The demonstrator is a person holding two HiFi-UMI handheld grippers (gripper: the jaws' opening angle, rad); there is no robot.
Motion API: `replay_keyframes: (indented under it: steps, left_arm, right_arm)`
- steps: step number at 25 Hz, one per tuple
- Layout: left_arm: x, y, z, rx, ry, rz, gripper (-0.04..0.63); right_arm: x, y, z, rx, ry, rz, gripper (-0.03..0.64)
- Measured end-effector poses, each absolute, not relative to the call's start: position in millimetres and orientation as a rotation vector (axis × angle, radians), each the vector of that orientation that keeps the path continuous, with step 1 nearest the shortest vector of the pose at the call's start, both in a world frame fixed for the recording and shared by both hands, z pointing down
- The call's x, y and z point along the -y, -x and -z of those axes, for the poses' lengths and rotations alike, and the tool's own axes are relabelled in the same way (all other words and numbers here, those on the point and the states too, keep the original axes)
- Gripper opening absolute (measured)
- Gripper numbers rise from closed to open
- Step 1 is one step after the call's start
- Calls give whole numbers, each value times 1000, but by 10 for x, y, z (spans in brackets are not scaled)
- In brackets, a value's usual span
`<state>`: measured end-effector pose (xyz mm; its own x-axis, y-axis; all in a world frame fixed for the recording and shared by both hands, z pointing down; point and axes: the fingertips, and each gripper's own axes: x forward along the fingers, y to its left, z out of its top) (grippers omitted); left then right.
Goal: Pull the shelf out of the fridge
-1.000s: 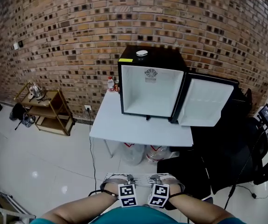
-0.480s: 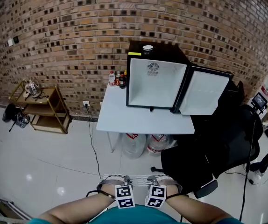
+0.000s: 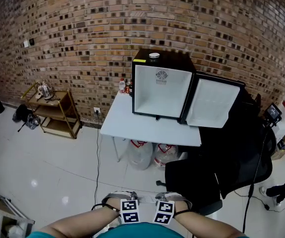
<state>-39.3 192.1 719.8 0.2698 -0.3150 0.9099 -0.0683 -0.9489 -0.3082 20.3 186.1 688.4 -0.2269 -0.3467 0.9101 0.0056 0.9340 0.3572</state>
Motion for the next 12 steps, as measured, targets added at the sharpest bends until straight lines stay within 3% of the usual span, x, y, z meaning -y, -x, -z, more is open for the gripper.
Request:
replay_keyframes:
  steps: [5, 12]
  left_arm:
    - [-2131, 31, -7233, -325, 2323, 1770, 37]
    - [-2232, 69, -7206, -239, 2342, 1759, 35]
  right_arm:
    - [-2067, -551, -6928, 1799, -226, 296, 35]
    - [-2190, -495, -6885, 1800, -244, 251, 35]
